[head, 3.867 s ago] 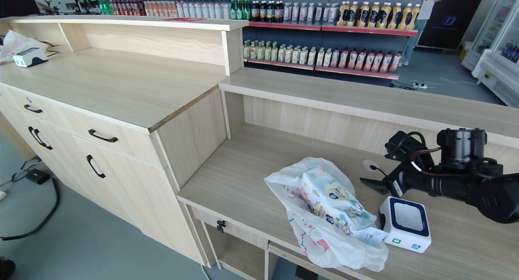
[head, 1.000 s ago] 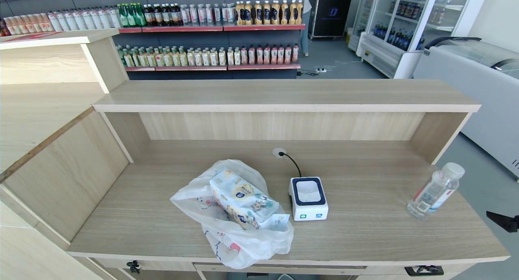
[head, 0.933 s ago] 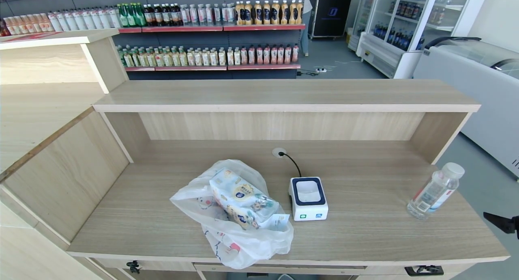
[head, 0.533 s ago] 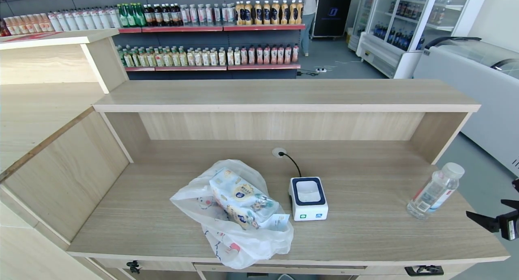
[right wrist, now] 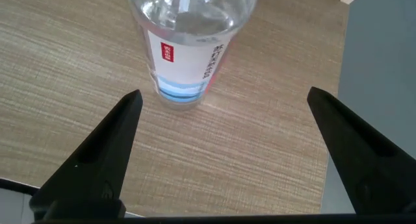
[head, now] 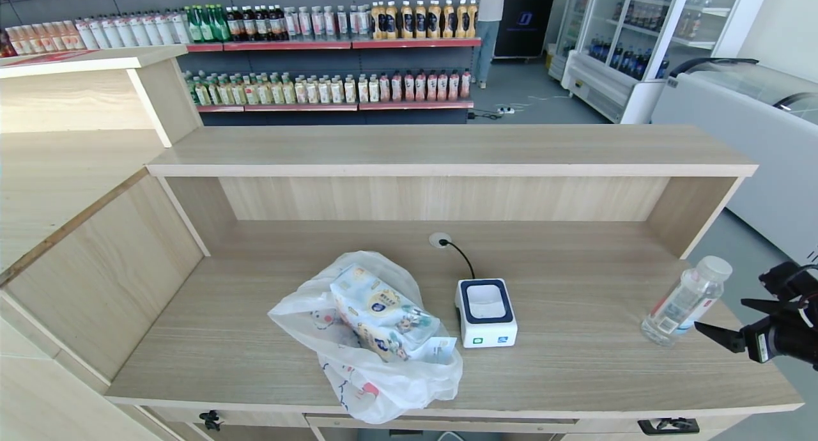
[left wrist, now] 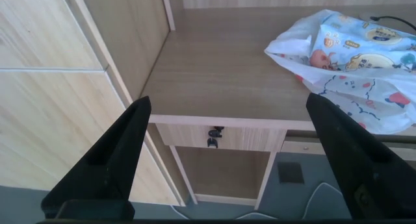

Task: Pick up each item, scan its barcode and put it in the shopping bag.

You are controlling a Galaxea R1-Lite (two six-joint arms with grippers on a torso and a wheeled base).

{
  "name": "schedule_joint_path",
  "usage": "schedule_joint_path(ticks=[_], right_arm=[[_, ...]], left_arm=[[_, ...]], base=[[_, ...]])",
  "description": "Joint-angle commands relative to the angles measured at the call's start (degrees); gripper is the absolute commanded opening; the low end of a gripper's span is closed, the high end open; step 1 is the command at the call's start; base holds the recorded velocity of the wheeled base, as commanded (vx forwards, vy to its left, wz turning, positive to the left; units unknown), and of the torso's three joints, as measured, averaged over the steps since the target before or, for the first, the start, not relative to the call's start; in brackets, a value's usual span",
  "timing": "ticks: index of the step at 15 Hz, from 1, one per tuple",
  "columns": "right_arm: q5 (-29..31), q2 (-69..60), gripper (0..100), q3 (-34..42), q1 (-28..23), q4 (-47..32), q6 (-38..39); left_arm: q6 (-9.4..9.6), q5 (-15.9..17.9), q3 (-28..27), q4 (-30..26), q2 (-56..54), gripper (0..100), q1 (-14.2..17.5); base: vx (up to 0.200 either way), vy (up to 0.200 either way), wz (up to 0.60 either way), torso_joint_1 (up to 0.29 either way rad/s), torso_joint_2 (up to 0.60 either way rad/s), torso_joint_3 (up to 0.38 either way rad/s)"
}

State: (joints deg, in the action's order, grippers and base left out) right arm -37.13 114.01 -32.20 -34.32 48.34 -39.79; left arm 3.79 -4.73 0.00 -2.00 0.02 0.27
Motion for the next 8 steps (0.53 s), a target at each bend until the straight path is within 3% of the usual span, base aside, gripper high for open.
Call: schedule_joint_path(ticks=[1,8], right_arm=[[0.04,1.92,100,-0.76,1.71,0.18,-0.02],[-0.05,4.65,100,-1.73,5.49,2.73,-0.02]], left_arm=[[-0.01,-0.02,0.00,-0.02,-0.02,100,0.08],[-0.01,-0.02,0.00,-0.02,-0.02,100,0.00]], base=[[0.000,0.000,0.00,0.000,0.00,0.000],[0.000,0.000,0.00,0.000,0.00,0.000]])
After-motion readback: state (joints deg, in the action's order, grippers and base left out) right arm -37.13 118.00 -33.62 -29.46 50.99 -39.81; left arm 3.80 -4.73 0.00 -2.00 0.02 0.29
